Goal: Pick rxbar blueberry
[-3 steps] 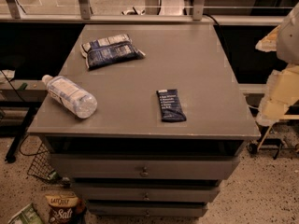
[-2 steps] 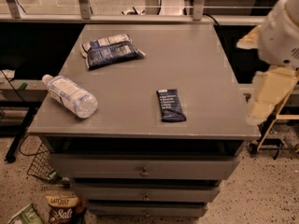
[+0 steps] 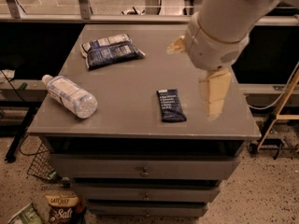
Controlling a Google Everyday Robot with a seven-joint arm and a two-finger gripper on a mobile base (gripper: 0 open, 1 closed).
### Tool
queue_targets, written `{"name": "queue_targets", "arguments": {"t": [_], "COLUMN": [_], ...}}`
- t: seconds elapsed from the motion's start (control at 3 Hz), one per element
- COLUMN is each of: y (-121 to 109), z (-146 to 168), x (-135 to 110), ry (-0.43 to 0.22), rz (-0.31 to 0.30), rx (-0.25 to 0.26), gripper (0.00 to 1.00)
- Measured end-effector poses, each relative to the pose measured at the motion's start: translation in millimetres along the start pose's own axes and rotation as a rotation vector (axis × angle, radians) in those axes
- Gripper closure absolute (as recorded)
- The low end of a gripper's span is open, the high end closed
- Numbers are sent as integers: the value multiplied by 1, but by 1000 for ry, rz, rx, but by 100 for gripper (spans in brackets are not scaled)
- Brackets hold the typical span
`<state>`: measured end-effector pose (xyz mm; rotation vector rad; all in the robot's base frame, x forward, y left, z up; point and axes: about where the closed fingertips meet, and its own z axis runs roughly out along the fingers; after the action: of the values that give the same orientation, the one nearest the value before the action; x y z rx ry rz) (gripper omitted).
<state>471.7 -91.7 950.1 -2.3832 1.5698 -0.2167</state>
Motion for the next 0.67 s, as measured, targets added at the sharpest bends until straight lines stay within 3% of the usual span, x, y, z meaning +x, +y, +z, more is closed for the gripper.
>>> {"name": "queue_targets", "arguments": {"t": [0.67], "y": [-4], "z": [0], "x": [-6], "ry": [10], "rz": [-38], "rx": [17], "gripper": [0]}}
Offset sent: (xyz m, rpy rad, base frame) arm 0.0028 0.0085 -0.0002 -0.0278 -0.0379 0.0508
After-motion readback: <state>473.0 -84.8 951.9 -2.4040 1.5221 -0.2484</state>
